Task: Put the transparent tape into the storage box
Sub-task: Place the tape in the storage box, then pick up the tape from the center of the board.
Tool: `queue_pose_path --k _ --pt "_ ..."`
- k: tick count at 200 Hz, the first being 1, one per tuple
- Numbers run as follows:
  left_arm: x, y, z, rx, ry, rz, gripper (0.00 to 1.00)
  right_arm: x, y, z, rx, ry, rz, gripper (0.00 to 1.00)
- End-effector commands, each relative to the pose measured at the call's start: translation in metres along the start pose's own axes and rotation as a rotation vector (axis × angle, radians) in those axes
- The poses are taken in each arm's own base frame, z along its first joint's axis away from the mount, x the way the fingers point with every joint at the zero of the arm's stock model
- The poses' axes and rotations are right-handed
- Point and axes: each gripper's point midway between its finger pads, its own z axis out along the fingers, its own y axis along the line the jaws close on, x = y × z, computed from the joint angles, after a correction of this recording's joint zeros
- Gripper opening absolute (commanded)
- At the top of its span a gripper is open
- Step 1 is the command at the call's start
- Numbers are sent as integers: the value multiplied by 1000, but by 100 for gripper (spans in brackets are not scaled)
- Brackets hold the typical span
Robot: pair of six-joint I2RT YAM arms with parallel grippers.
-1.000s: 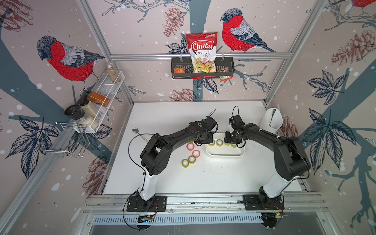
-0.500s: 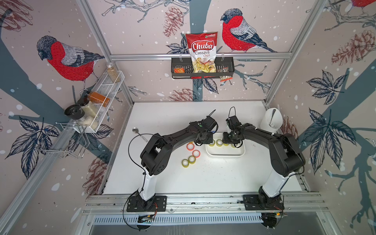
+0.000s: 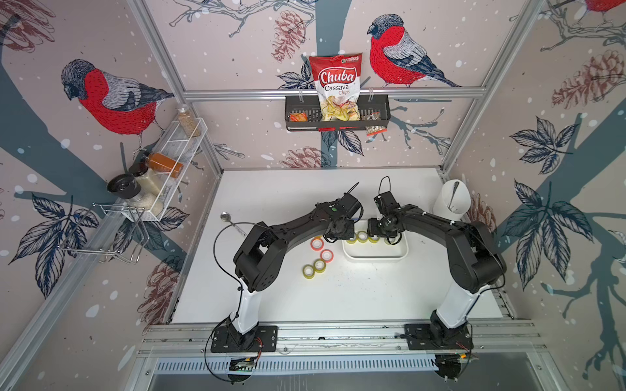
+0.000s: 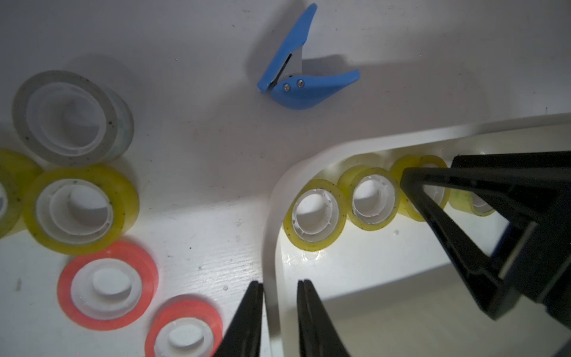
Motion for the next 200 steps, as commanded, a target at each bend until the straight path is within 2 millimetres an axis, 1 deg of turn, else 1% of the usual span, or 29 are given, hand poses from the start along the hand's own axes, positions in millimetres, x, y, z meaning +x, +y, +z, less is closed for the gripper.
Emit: queue_pose_path --k 1,38,72,86,106,128,144,165,182,200 --pt "1 0 -6 3 3 1 26 -1 -1 -13 12 -17 13 62" --pt "-2 0 -15 0 -13 4 34 -1 2 -45 -14 -70 12 61" --pt "-7 -4 -27 21 -32 8 39 -5 11 -74 -63 -128 -30 62" --pt "-10 -5 -36 30 -52 9 40 -8 11 -83 -56 -149 -42 62" --pt "-14 -6 -51 44 -85 6 42 -8 12 -88 -64 -153 -51 62" --pt "-16 -3 -67 47 -112 0 43 -5 28 -90 -96 -151 -119 63" --pt "-13 4 -75 35 -118 -5 43 0 42 -89 -87 -144 -199 62" --pt "-5 11 -82 74 -109 -12 42 8 69 -90 -88 -139 -315 62" --pt "3 24 -88 111 -110 -40 42 14 91 -91 -125 -138 -376 63" --pt "11 48 -94 99 -115 -70 43 19 109 -90 -173 -128 -404 63"
